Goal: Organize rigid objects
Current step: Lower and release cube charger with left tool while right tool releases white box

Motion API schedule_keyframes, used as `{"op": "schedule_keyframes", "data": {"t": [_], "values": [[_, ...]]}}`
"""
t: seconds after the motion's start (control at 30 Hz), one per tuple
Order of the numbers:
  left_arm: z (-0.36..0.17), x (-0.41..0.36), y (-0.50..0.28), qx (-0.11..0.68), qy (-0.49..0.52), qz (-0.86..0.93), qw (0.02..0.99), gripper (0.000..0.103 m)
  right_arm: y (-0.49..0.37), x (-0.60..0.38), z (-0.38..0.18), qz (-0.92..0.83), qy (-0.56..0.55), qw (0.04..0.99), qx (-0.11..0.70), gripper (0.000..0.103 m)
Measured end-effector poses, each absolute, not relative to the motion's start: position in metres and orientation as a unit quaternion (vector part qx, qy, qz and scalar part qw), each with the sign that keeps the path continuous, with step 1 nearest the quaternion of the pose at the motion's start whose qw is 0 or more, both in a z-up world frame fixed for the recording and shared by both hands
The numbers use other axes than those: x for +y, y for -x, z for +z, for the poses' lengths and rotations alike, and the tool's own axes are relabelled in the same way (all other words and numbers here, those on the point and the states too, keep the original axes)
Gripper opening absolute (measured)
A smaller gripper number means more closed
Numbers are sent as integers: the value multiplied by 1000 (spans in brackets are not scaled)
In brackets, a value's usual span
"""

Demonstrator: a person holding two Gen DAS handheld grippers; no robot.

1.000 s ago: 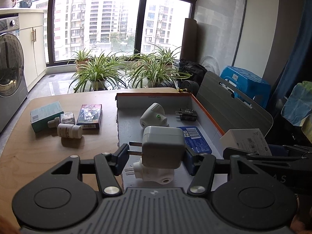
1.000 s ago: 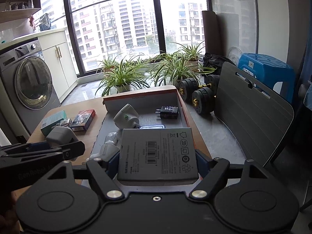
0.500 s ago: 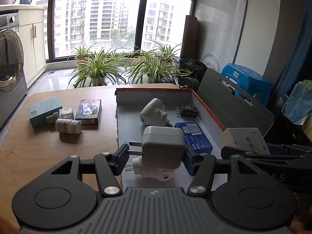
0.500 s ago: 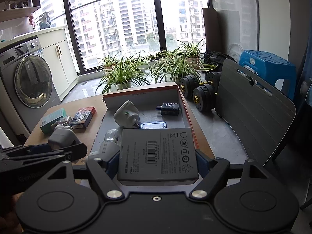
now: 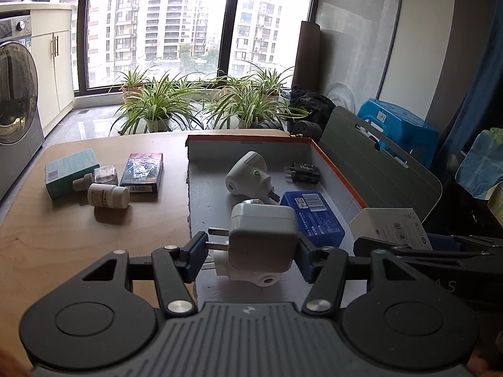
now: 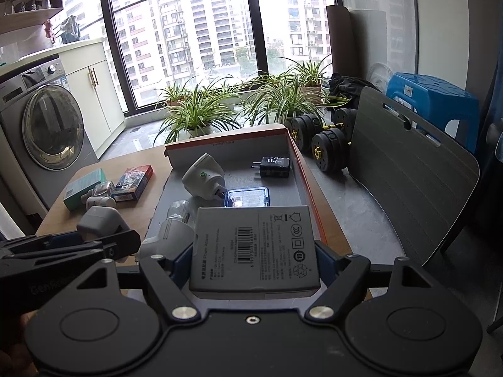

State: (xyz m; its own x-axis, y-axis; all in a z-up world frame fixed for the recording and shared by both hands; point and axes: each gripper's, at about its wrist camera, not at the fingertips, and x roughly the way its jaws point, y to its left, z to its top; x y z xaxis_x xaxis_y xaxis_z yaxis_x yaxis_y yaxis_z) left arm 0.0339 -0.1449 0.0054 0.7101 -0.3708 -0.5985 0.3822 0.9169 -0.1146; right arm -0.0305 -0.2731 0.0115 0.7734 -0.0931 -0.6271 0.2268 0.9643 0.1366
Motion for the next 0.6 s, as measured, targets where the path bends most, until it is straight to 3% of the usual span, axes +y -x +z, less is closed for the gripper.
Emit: {"op": "schedule_keyframes", "data": {"t": [0.6], "values": [[0, -141, -35, 330, -2, -200, 922, 59, 29, -271, 4, -83, -103, 933, 335, 92]]}}
